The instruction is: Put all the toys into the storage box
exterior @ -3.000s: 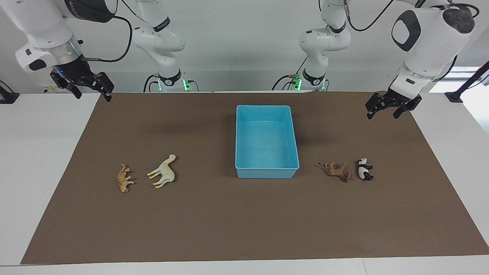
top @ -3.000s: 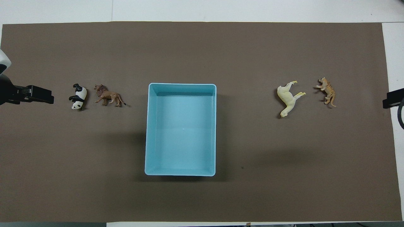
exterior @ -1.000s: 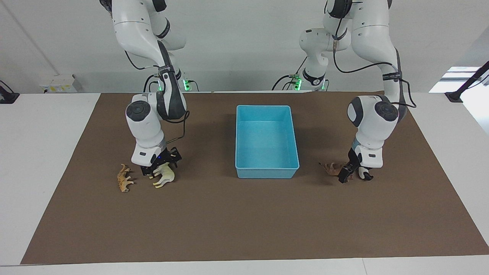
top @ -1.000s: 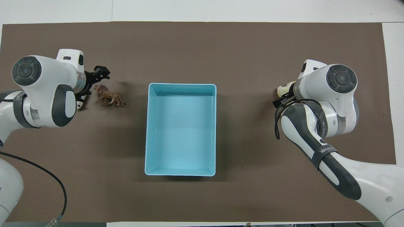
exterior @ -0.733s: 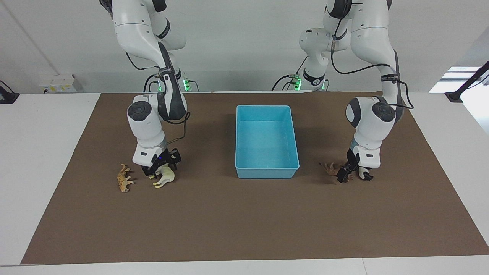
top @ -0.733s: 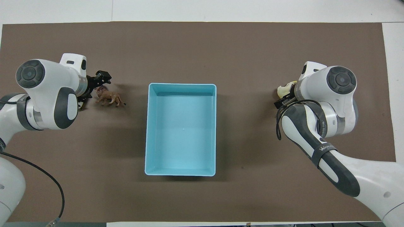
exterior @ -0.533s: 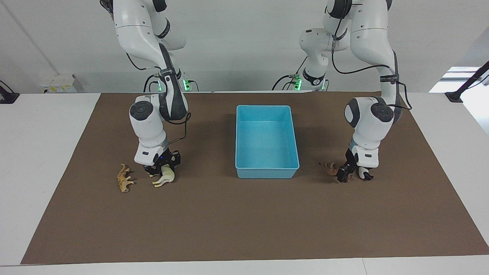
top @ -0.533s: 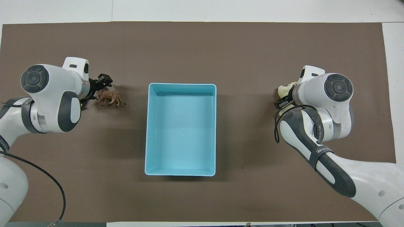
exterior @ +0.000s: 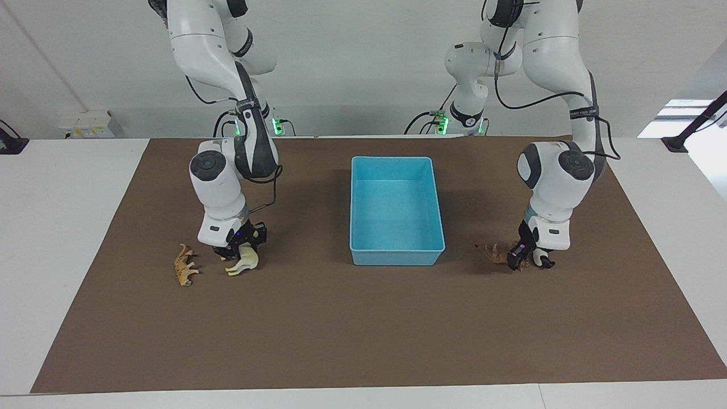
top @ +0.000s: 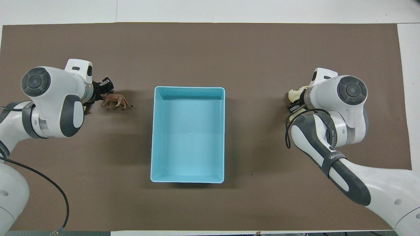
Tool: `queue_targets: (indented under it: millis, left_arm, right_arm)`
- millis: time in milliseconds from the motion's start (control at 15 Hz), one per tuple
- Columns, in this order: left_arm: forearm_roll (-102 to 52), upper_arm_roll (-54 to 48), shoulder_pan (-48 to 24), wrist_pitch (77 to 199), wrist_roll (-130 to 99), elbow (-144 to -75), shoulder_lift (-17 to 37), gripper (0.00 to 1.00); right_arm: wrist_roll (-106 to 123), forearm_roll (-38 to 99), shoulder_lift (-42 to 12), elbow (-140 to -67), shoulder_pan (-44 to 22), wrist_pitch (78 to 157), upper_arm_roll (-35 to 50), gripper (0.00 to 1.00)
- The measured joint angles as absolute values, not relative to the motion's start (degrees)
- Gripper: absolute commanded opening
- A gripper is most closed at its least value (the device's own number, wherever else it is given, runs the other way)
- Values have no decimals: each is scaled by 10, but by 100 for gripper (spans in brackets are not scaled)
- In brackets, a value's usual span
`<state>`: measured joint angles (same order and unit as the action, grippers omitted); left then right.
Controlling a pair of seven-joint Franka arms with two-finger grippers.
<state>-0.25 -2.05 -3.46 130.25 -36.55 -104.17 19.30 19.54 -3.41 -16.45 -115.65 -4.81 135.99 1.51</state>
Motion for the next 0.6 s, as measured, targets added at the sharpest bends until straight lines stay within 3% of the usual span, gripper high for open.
queue_targets:
  millis: [200,467,533,600]
  left_arm:
    - [-19,-33,-36,1156,-366,-950,169,0]
    - [-43,-61,-102,1127,-460,-951,137,0]
    - [-43,-63,-132,1134,-494,-959,137,9]
    - [-43,-64,-162,1152,-522,-977,135,38]
  right_arm:
    - [195,-34,-126,-1093,-33,1256,12,0]
    - [195,-34,-89,-979,-24,1085,10,0]
    - [195,-33,-85,-953,-23,1049,10,0]
    - [195,-33,-80,-932,-21,1018,10,0]
